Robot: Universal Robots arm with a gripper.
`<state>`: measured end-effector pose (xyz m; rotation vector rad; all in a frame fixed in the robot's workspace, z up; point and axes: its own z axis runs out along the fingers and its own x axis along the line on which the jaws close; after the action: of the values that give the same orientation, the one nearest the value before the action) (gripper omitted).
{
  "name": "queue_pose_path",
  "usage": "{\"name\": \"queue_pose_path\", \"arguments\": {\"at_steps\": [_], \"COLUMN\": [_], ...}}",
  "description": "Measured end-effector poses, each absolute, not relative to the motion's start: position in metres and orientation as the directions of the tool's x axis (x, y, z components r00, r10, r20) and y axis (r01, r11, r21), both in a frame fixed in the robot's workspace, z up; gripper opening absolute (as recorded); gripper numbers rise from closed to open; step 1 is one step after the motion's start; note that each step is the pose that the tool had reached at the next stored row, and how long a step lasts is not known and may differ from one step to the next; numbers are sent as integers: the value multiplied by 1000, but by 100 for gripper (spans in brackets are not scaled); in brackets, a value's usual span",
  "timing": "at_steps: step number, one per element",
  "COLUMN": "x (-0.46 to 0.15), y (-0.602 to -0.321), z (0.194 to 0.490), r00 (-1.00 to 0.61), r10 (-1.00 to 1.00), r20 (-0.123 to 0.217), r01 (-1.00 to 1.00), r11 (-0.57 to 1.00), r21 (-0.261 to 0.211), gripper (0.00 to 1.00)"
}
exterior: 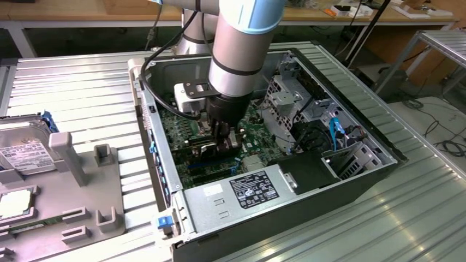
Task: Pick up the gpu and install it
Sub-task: 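Insert the gpu into the slot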
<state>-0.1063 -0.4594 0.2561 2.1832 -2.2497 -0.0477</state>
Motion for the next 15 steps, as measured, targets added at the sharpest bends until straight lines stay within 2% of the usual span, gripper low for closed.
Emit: {"name": "queue_pose_path", "arguments": {"at_steps": [15], "x": [-111], "y": [-459], "z": [252], "r00": [-30], "r10": [-999], "r20": [-18], "r01": [-999], "r11": [30], "r21": [26], "gripper": [27]}}
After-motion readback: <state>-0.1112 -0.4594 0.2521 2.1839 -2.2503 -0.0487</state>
